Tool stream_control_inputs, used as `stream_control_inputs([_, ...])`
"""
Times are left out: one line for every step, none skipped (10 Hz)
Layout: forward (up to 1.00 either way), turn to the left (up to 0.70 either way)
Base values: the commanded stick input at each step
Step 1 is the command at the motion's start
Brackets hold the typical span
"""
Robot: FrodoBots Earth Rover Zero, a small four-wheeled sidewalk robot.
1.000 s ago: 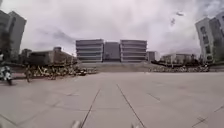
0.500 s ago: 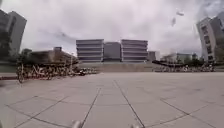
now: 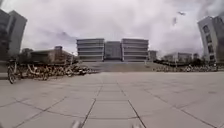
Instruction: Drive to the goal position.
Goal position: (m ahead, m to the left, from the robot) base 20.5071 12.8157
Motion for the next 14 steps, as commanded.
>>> stream_control_inputs([1.00, -0.09])
stream_control_inputs([1.00, -0.03])
stream_control_inputs([1.00, -0.05])
stream_control_inputs([1.00, 0.00])
stream_control_inputs([1.00, 0.00])
stream_control_inputs([1.00, 0.00])
stream_control_inputs([1.00, 0.00])
stream_control_inputs([1.00, 0.00])
stream_control_inputs([1.00, 0.00])
stream_control_inputs([1.00, 0.00])
stream_control_inputs([1.00, 0.00])
stream_control_inputs([1.00, 0.00])
stream_control_inputs([1.00, 0.00])
stream_control_inputs([1.00, 0.00])
